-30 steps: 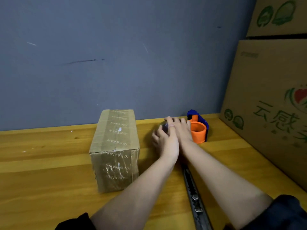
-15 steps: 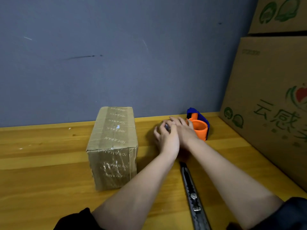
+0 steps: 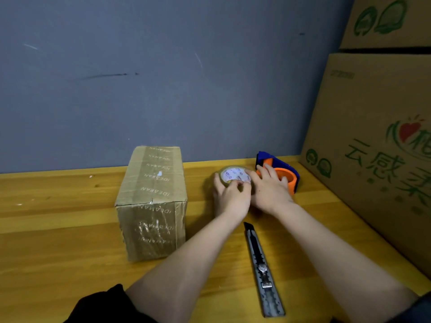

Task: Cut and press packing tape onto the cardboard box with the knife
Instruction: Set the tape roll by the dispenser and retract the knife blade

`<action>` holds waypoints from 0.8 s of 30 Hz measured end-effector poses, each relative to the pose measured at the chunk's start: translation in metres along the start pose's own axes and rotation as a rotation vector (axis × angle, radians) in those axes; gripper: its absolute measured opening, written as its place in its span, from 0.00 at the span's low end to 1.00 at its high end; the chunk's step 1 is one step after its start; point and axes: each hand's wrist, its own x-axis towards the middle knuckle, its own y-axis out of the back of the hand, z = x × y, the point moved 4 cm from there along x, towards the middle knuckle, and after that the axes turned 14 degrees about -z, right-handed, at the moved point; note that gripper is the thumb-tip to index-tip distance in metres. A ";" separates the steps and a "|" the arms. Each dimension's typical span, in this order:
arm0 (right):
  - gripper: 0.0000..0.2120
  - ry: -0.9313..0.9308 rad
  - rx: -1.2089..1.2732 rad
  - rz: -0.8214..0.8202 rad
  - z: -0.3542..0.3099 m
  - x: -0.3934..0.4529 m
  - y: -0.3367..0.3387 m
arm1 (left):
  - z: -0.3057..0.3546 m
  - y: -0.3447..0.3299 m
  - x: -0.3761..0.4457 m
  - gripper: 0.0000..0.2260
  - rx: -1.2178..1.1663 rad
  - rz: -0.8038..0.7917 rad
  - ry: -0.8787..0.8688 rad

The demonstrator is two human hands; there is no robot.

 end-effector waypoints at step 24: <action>0.23 0.156 0.159 0.280 -0.016 -0.056 0.029 | 0.010 0.011 -0.064 0.25 0.048 -0.089 -0.082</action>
